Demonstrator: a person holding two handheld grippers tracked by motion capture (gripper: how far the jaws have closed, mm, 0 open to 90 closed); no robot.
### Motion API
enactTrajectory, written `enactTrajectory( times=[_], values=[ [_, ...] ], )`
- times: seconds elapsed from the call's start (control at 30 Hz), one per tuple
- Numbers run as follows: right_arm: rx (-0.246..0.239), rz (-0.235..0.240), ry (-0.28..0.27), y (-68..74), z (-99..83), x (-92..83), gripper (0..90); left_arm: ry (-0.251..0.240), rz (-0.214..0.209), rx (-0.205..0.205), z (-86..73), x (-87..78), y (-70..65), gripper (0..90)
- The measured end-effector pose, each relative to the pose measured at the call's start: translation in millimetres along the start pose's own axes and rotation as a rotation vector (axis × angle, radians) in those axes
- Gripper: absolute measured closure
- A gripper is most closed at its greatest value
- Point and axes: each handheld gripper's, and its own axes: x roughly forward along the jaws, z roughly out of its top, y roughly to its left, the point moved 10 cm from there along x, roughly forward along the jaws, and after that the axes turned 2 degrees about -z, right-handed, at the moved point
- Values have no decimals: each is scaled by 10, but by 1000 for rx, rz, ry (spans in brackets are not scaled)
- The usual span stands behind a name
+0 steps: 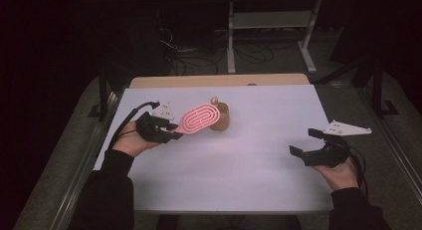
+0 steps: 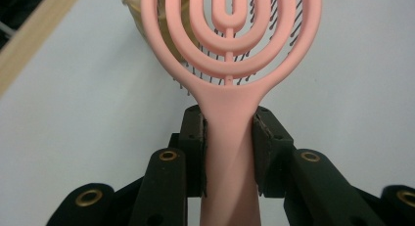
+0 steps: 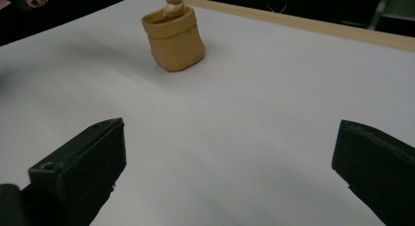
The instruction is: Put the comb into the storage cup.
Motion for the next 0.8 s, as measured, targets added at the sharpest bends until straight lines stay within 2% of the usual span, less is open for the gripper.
enactTrajectory(
  times=[0.1,0.53,0.8],
  values=[
    [4,13,-7,0,97,-21,0,-9,7,7,73,-48,16,699],
    [-41,57,12,95,411,-34,0,-66,31,31,321,-127,48,699],
    [-46,93,7,159,585,18,0,-81,33,52,468,-112,30,699]
  ],
)
